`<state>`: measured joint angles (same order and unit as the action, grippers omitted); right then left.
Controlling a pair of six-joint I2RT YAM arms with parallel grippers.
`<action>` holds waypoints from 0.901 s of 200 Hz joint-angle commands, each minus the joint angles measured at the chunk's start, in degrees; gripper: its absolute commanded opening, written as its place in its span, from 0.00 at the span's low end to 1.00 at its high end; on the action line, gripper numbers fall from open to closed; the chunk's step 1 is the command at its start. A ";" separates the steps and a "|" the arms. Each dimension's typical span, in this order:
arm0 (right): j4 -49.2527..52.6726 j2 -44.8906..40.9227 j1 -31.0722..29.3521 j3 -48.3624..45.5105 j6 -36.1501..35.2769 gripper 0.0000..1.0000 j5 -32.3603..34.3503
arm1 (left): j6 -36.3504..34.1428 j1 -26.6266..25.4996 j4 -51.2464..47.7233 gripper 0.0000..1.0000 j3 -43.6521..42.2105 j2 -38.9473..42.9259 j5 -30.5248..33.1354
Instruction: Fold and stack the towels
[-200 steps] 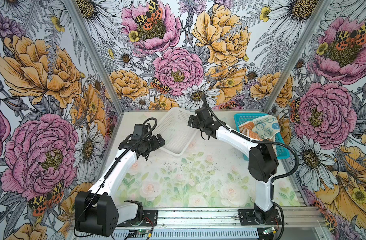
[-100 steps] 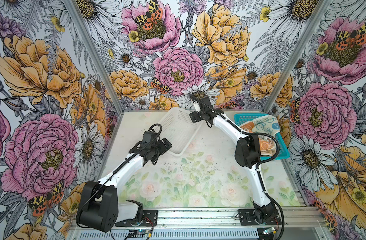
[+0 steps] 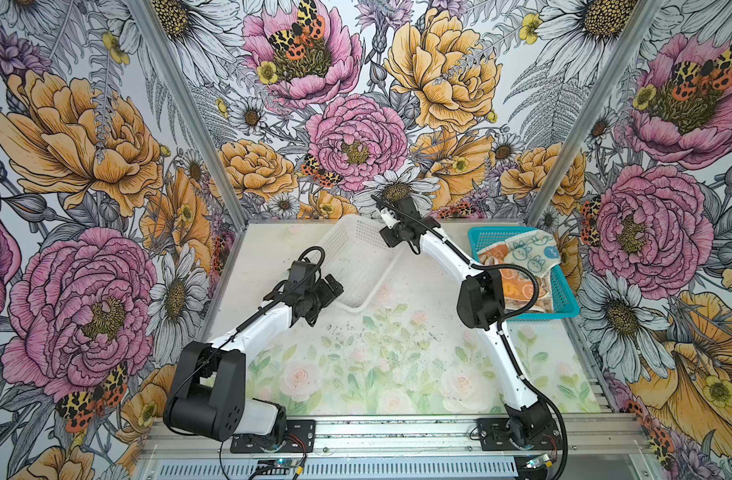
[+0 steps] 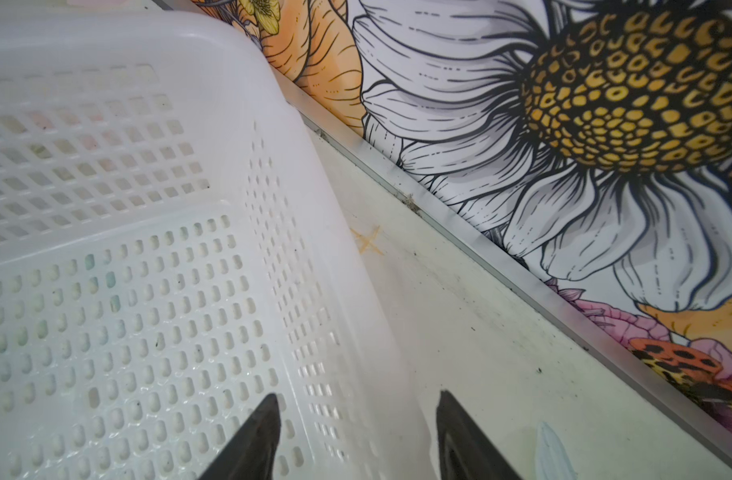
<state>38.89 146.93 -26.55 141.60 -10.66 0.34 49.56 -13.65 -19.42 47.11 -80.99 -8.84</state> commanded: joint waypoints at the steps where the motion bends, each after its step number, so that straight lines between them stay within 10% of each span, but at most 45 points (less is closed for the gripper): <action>1: 1.21 -1.20 0.12 -0.52 0.76 0.52 0.58 | -0.85 1.68 1.59 0.99 2.56 -1.45 0.26; 74: 1.18 -8.71 -0.83 -10.76 2.36 0.27 2.18 | -4.96 3.16 -0.74 0.99 9.45 -7.73 1.80; 180: 1.05 -25.39 -4.92 -35.99 13.01 0.26 3.55 | -15.47 8.13 -9.98 0.99 24.22 -16.98 5.55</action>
<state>39.62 125.38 -29.56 109.45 -2.48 4.95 38.63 -6.07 -27.64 66.98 -96.38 -4.51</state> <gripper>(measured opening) 0.263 0.987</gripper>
